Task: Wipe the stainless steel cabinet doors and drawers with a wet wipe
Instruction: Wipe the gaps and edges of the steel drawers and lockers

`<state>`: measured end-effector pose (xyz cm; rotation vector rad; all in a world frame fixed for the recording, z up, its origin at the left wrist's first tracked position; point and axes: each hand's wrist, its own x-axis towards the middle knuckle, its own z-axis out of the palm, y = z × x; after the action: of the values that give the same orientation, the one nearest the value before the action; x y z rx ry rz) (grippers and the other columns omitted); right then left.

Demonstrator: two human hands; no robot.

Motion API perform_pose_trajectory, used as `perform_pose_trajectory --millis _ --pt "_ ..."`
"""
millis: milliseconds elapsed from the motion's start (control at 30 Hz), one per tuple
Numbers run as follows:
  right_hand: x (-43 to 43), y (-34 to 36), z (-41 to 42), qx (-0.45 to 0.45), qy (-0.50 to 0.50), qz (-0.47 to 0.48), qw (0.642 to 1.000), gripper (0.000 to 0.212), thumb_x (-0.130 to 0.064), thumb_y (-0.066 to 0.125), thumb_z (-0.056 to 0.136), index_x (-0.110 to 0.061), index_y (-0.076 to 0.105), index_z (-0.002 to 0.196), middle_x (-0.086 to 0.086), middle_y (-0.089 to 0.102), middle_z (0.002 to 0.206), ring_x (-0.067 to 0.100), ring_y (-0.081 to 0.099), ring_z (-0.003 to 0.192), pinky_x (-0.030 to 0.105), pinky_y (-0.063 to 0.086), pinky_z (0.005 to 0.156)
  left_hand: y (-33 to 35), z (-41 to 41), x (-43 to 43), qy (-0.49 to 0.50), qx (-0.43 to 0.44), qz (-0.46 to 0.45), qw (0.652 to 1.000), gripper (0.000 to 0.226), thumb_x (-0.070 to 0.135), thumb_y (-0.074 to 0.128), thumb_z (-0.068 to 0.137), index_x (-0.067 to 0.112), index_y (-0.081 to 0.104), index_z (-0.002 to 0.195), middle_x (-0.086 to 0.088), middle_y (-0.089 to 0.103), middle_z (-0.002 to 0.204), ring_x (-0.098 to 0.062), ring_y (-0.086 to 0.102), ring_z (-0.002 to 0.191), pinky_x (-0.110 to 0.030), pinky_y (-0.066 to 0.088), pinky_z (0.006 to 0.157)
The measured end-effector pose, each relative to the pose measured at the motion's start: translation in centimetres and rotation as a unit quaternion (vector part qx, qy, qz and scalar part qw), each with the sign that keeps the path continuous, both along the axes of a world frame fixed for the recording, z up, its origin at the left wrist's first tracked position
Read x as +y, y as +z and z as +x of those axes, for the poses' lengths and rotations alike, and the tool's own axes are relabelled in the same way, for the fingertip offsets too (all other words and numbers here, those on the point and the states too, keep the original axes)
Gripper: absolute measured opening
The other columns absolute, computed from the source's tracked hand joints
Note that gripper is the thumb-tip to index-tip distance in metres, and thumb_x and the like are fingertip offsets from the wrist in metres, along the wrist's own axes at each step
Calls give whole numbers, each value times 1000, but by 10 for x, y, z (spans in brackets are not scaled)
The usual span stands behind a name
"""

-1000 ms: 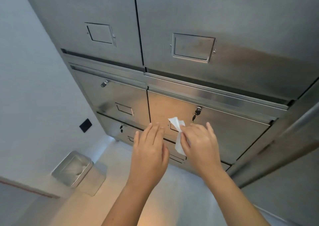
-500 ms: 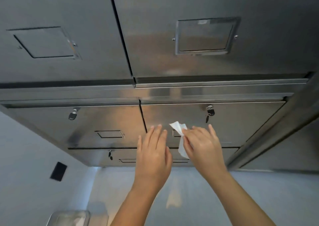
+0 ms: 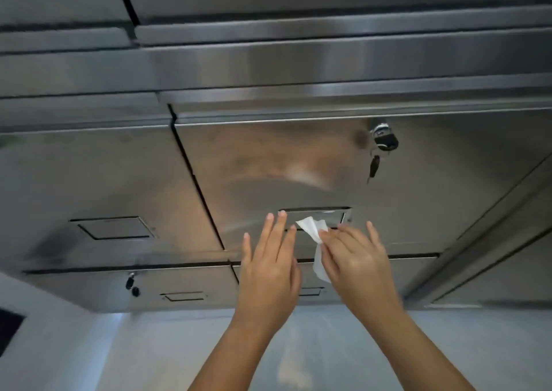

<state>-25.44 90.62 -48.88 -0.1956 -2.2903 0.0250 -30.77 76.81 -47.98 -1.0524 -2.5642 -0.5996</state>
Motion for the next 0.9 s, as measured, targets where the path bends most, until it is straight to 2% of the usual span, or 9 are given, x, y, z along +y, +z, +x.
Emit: perform_pose_trajectory --millis 67,133,233,533,700,900 --pt "7 -30 -2 18 -2 11 1000 8 -7 68 77 -7 74 82 6 71 81 22 69 81 54 45 88 -31 -4 6 -6 25 -2 1000 51 1 68 73 2 58 123 -14 43 141 -33 37 131 -61 28 98" --pt "13 -59 -6 28 -9 20 999 21 -14 54 82 -8 74 82 4 72 80 21 70 81 53 46 88 -62 -8 11 -8 48 -5 999 44 6 55 80 2 57 124 -14 41 142 -33 37 132 -61 29 98" --pt "22 -96 -11 39 -8 29 999 25 -16 50 83 -8 74 83 2 72 81 21 69 82 53 46 88 -103 -15 21 -9 71 -7 997 49 15 36 83 4 56 127 -13 40 144 -32 36 133 -59 22 100" --pt "42 -203 -32 109 4 62 992 23 -14 52 83 -8 74 84 3 72 83 22 69 85 52 46 89 -222 -47 45 30 110 7 993 59 27 36 86 9 32 142 -8 26 150 -27 26 137 -62 17 97" --pt "48 -247 -40 161 25 83 983 22 -12 53 83 -7 75 84 4 72 86 23 69 85 49 47 89 -260 -61 55 32 145 54 988 66 30 39 85 13 19 146 -6 13 153 -16 4 143 -60 0 101" --pt "51 -267 -48 196 23 99 975 19 -12 57 85 -7 75 88 3 73 92 24 69 90 51 38 95 -267 -66 57 22 161 93 982 68 29 43 83 12 23 145 -4 12 153 -11 -1 143 -51 12 110"
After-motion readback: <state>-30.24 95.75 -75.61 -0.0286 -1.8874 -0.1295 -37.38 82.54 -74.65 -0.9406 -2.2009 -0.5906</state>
